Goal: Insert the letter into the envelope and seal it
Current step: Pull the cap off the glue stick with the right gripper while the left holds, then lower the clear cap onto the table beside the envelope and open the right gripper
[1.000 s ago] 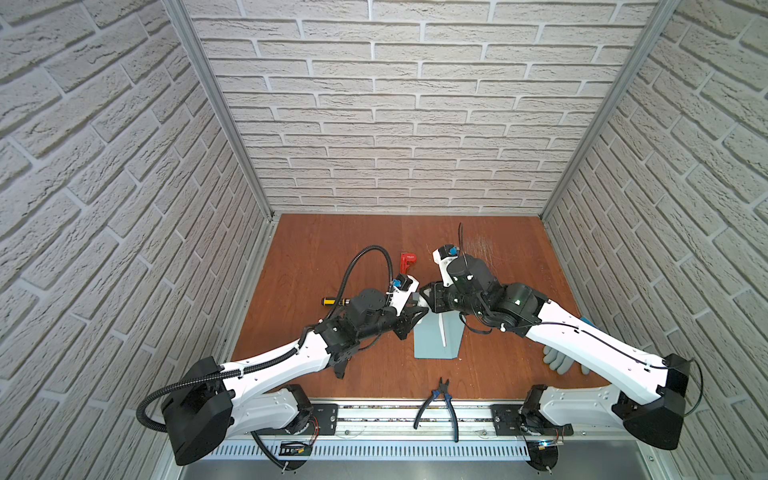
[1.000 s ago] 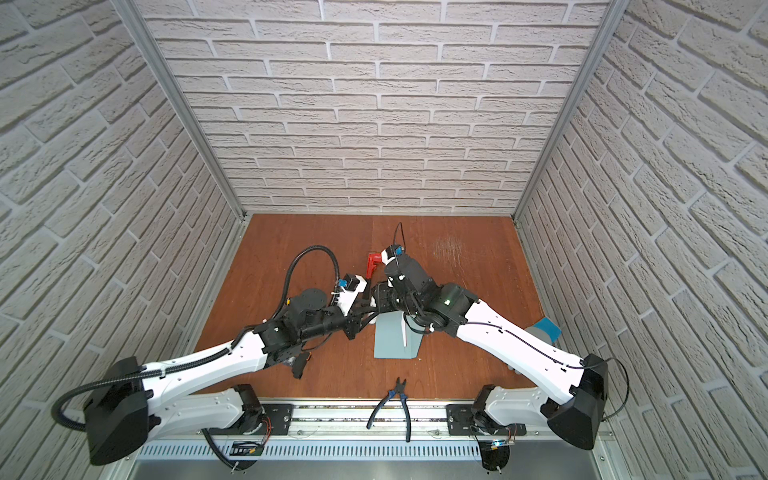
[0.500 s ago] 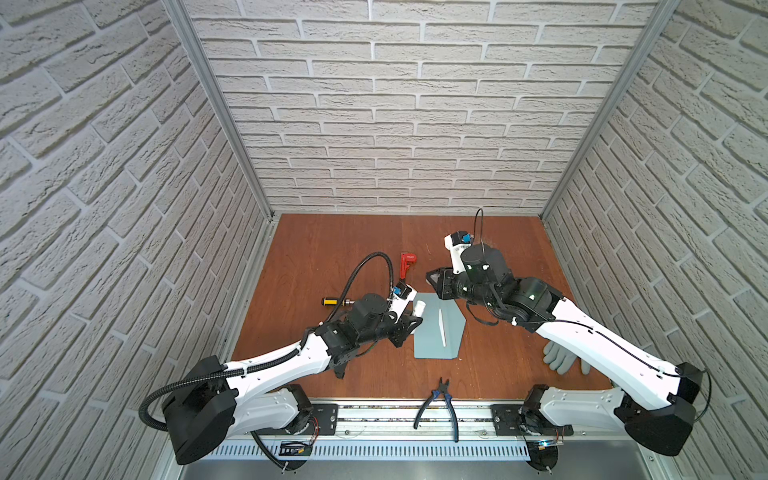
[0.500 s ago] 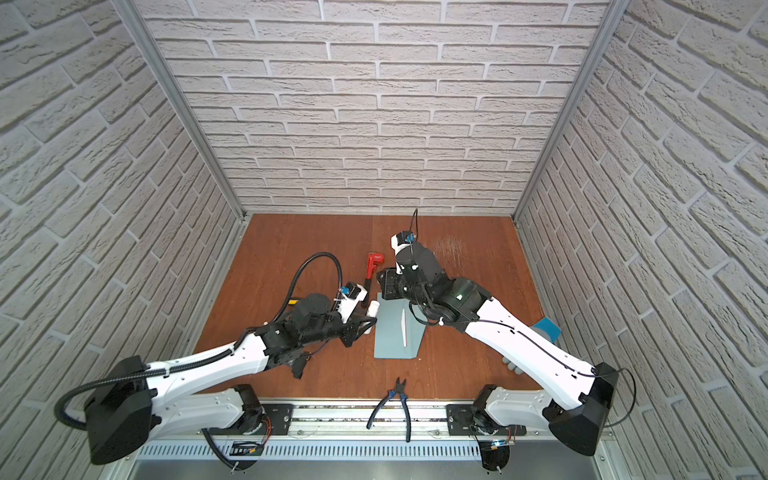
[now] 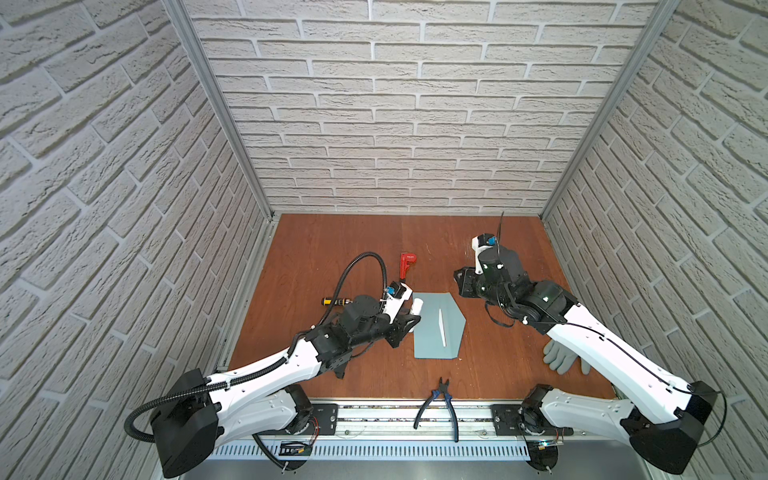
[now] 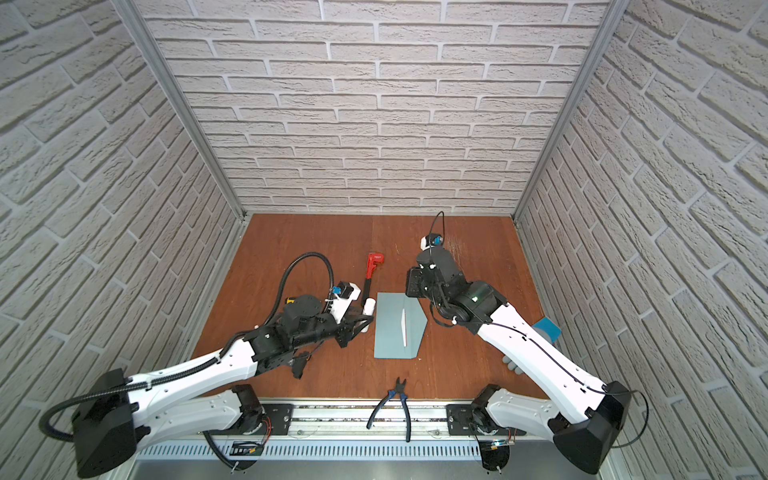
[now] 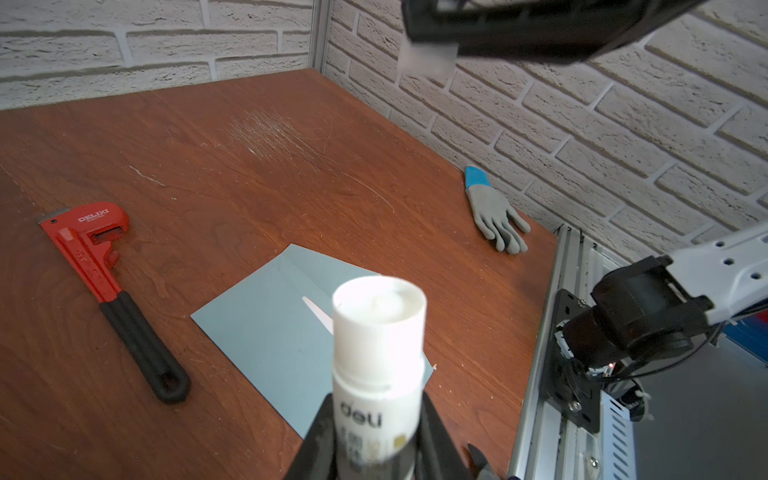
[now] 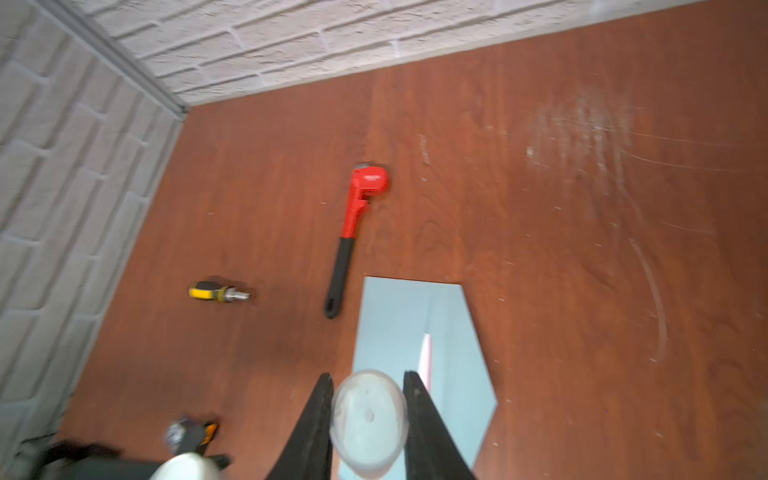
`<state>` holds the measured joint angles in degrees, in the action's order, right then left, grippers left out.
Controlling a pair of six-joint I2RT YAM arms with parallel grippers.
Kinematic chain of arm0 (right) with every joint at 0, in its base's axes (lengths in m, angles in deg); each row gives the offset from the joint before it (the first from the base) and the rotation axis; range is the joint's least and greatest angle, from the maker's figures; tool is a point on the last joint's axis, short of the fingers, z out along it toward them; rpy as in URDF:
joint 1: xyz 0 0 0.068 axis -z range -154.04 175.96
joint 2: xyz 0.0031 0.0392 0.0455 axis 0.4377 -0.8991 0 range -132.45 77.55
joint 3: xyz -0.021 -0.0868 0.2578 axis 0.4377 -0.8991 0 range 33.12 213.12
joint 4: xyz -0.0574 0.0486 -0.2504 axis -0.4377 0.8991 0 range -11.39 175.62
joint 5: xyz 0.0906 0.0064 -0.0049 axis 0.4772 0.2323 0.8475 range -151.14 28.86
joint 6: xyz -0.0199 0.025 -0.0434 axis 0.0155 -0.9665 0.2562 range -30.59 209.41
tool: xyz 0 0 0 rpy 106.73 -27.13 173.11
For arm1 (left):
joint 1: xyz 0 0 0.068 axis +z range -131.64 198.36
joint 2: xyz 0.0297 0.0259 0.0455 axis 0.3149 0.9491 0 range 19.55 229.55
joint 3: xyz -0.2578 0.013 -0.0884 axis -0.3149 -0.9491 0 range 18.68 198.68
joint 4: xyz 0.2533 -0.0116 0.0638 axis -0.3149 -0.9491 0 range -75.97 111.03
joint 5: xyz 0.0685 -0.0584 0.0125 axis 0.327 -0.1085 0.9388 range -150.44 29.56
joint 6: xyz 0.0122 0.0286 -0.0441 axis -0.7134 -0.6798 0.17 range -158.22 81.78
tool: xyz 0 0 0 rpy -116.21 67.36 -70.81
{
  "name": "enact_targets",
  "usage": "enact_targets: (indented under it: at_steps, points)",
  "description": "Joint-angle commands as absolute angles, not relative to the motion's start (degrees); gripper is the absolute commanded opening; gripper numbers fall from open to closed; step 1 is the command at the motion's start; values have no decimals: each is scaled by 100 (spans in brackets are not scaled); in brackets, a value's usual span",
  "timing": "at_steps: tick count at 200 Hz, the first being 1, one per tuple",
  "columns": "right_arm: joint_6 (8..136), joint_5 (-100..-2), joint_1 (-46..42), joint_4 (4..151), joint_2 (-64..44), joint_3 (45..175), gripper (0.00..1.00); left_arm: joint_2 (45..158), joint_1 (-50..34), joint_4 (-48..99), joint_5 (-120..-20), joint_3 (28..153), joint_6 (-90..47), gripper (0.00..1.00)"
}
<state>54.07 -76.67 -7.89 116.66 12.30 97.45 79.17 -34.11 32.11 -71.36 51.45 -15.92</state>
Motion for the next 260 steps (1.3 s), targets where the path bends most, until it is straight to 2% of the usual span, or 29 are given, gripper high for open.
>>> enact_targets:
  at_steps: [1,44,86,160,221,260]
  points:
    - [5521,-8511,-452,11862,1269,9227,9,7713,-3438,3611,-7118,5033,-1604,0]
    - [5509,-8570,34,11129,930,8348,10,7673,-3440,3587,-7086,5038,-1614,0]
    - [5356,-8248,345,10337,23,7968,10,7479,-3438,3685,-7027,5071,-1503,0]
    - [5155,-8248,407,9406,-1099,7948,11,7264,-3421,3483,-6941,5120,-1677,0]
    - [5100,-8240,425,9424,-1442,8058,13,7264,-3387,3502,-6932,5076,-1758,0]
    - [4977,-8221,425,9370,-1451,7913,25,7245,-3376,3510,-6941,5067,-1757,0]
